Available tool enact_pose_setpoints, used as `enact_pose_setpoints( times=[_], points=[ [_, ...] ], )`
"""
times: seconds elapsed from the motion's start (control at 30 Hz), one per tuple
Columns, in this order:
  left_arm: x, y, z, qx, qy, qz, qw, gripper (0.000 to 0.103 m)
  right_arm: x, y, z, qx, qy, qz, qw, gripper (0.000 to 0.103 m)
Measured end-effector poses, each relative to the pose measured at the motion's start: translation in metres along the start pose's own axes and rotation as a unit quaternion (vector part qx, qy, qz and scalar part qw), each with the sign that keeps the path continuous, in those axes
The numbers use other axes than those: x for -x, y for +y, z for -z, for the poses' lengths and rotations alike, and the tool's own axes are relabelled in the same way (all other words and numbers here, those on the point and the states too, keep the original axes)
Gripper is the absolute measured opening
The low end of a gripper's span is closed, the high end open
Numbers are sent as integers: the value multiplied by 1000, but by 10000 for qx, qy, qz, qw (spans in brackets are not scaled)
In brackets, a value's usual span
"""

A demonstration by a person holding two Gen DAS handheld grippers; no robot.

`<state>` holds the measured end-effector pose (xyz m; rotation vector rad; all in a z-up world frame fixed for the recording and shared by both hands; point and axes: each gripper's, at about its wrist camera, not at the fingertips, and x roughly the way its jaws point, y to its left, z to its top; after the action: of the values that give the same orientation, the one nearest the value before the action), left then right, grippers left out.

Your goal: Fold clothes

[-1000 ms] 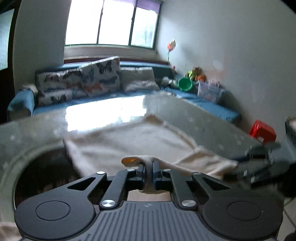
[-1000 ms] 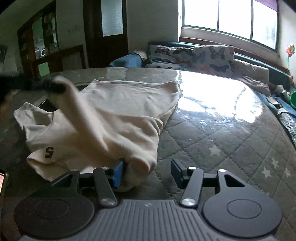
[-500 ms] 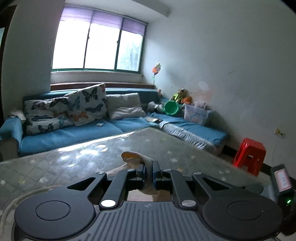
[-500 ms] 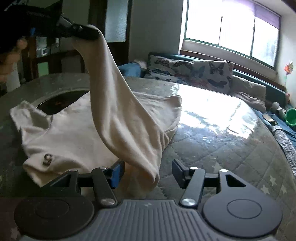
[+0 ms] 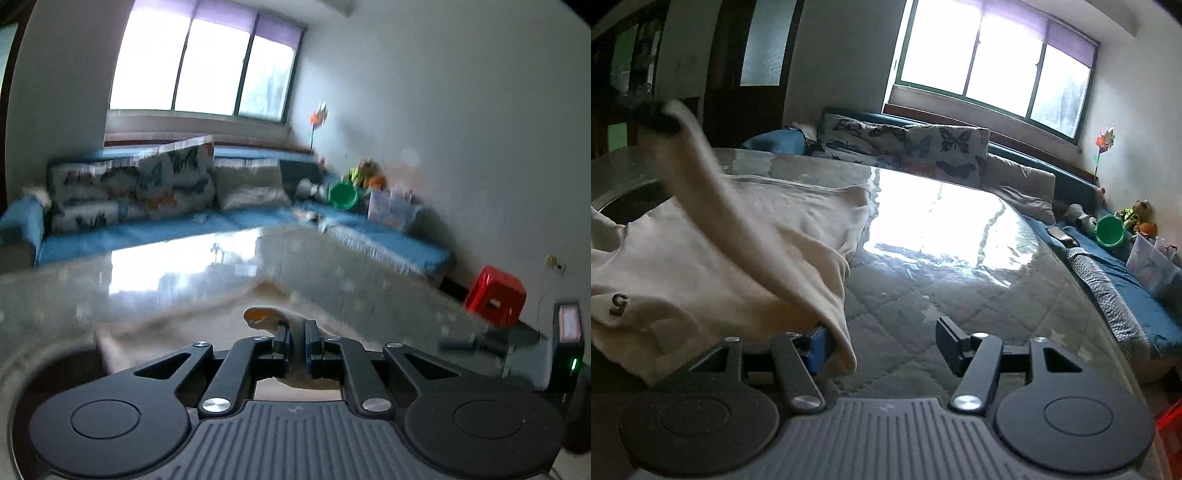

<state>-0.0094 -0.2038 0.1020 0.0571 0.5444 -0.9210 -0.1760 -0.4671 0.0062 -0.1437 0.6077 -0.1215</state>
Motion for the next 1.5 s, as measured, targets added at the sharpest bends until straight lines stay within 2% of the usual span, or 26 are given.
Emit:
enact_pose_setpoints(
  times=[0.1, 0.17, 0.3, 0.43, 0.47, 0.53, 0.67, 0.77, 0.9, 1.1, 1.27, 1.5],
  points=[
    [-4, 8, 24, 75, 400, -42, 9992, 11, -1, -1, 1, 40, 21, -137, 9999, 63],
    [-7, 12, 40, 76, 663, -123, 9977, 12, 1, -2, 0, 180, 39, -380, 9991, 64],
    [-8, 20, 58, 142, 945, -180, 9953, 17, 9, -6, -6, 414, 62, -577, 9975, 66],
    [-3, 21, 62, 45, 923, -246, 9954, 24, 19, -24, -16, 161, 328, -1134, 9929, 62],
    [-1, 21, 63, 12, 917, -249, 9955, 28, 22, -29, -19, 95, 364, -1245, 9915, 61],
    [1, 21, 65, -80, 911, -298, 9954, 31, 27, -33, -28, -27, 310, -1351, 9903, 57],
    [6, 22, 67, -175, 918, -402, 9948, 31, 19, -34, -51, -123, 157, -1630, 9864, 51],
    [12, 24, 66, -163, 849, -474, 9951, 31, -1, -28, -59, -86, 227, -1809, 9832, 44],
    [15, 19, 60, -167, 676, -336, 9970, 29, -27, -20, -71, -35, 321, -2045, 9783, 31],
    [-14, 6, 59, -270, 827, 4, 9962, 29, -53, -10, -64, 96, 505, -1978, 9789, 29],
    [-26, 6, 68, -319, 1061, 1, 9938, 29, -67, -16, -58, 58, 593, -1795, 9819, 28],
    [-22, 6, 70, -288, 998, -38, 9946, 30, -47, -11, -60, 103, 399, -1924, 9805, 28]
  ],
)
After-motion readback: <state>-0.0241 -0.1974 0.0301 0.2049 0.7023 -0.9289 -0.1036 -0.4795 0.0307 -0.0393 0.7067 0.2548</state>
